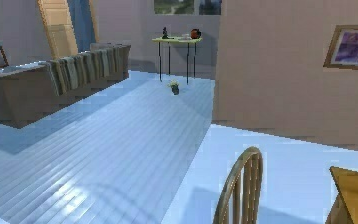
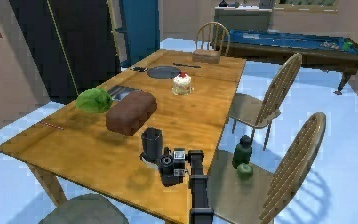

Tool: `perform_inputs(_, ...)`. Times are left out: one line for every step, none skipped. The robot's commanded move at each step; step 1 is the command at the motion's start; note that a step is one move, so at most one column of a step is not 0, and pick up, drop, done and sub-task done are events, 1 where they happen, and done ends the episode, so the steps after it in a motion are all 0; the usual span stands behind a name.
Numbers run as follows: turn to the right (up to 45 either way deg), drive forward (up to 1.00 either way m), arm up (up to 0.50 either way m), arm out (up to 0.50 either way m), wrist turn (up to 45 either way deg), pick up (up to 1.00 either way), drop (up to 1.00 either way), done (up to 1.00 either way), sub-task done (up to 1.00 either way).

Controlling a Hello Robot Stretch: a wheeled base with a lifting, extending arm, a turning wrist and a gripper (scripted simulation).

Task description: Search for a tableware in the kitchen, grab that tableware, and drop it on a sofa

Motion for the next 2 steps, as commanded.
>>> perform_inputs(0.0, 0.0, 0.1, 0.0, 0.0, 0.0, 0.0, 0.0, 0.0)
perform_inputs(0.0, 0.0, 0.18, 0.0, 0.0, 0.0, 0.0, 0.0, 0.0)
